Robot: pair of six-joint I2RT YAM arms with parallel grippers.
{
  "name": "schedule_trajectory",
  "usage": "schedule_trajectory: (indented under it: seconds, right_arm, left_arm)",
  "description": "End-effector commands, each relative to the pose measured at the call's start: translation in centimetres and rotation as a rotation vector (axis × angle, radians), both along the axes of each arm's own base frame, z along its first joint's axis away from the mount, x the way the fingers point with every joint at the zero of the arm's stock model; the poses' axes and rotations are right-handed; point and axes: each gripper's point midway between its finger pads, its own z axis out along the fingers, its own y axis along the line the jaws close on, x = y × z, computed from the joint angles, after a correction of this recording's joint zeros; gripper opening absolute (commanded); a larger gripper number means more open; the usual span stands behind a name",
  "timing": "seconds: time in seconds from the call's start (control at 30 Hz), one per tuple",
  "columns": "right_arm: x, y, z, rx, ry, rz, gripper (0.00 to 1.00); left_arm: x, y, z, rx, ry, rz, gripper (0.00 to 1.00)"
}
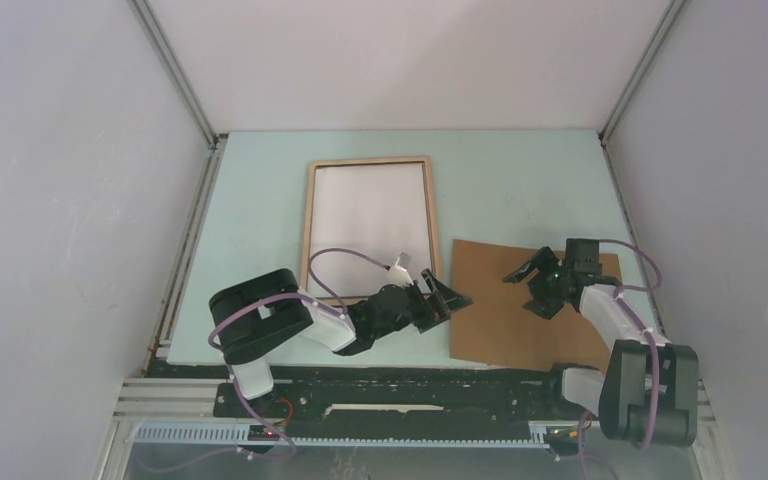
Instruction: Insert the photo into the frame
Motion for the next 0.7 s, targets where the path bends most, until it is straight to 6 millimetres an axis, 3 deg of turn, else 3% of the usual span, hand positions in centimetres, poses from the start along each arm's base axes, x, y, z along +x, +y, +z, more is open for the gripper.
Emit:
schedule_trajectory:
  seconds: [0.0,0.2,0.43,0.67]
  right_arm:
    - [-2.6,0.2,-2.6,-0.022,0.108,0.021,0.86]
    - [-2.4,0.4,-2.9,-0.012,0.113,0.027,0.87]
    - [-2.4,0.6,-2.5,-0.004,0.103,0.035,0.86]
    - [-1.8,1.2,-0.7,-0.012,0.027,0.106,0.89]
  left_arm:
    - [-0.2,-2.4,12.4,-0.423,-0.103,-0.052,0.54]
    - [0.4,-2.5,11.7,-0.397,-0.109,-0.039,0.37]
    - [0.5,-2.8,14.4,-0.422,-0.198,-0.059,0.21]
    - [1.4,-1.0,15.1,-0.41,-0.239,-0.034,0.22]
